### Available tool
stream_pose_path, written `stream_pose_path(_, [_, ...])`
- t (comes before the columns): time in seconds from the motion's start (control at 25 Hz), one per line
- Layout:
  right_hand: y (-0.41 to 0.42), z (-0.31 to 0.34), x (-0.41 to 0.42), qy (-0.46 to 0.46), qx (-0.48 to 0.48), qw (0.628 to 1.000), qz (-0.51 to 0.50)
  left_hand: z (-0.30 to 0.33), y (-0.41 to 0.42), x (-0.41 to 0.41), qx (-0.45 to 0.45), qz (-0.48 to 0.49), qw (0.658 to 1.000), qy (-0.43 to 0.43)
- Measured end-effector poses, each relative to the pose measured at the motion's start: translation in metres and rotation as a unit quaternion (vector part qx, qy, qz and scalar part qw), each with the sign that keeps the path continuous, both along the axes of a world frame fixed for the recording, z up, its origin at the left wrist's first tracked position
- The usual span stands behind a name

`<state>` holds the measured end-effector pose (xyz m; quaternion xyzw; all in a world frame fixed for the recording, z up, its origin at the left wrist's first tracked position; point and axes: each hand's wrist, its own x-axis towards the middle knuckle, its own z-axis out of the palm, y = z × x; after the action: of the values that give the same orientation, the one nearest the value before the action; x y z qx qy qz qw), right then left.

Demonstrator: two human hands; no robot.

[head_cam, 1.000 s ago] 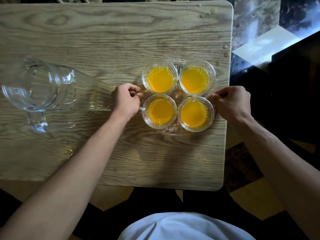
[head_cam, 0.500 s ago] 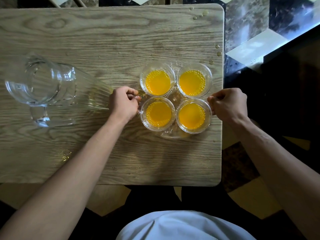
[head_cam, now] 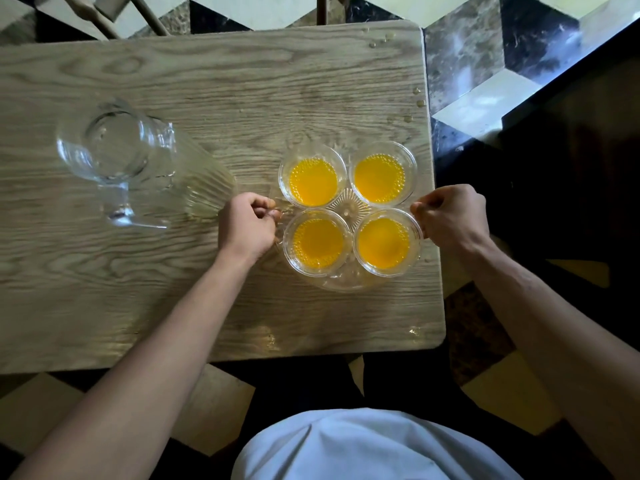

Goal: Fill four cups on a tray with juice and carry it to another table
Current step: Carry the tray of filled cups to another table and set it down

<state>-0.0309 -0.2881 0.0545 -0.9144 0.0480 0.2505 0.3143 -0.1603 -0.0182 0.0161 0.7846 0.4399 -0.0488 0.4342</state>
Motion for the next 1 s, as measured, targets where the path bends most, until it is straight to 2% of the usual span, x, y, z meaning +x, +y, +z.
stream_pose_path(0.12, [-0.001,0.005,-0.011,0.0,-0.001,1.0,0.002,0.005,-0.001,-0.015,-0.028,0.015,0.999,-0.004])
stream_pose_path(0.52, [-0.007,0.018,-0.029,-0.002,0.019,0.999,0.045,0.027,-0.022,-0.061,-0.02,0.073,0.997,0.0])
stream_pose_path(0.84, [-0.006,0.034,-0.036,-0.005,0.013,0.979,0.205,0.045,-0.07,-0.121,-0.001,0.192,0.981,0.008])
stream_pose_path(1.0, [0.008,0.037,-0.049,-0.003,-0.002,0.962,0.272,0.048,-0.097,-0.17,-0.024,0.285,0.958,-0.003])
